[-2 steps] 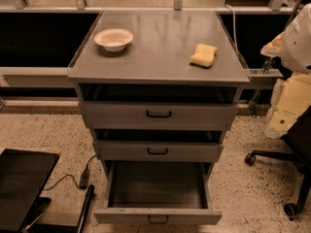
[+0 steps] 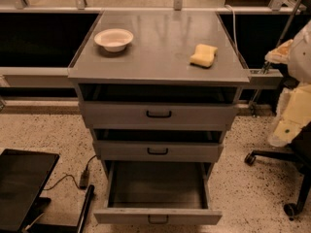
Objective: Close bottom drawer
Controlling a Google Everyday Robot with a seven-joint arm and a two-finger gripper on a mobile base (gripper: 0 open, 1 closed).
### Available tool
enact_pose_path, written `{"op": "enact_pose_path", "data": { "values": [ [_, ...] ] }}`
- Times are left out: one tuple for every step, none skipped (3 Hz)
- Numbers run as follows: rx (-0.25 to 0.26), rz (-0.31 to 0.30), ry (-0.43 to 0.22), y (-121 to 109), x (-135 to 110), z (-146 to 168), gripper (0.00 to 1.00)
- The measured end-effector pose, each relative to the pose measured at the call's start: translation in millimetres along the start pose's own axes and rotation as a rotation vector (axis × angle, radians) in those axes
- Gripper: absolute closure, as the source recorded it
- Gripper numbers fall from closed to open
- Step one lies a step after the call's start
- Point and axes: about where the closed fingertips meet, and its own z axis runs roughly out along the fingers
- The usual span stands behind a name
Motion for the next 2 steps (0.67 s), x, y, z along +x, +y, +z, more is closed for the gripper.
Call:
{"op": "enact_pose_path", "data": {
  "values": [
    [0.008,0.003,-0.073,24.0,19.9,18.7,0.0],
    [-0.019,0.056,-0.197,60.1,57.8,76.7,0.0]
  ]
}}
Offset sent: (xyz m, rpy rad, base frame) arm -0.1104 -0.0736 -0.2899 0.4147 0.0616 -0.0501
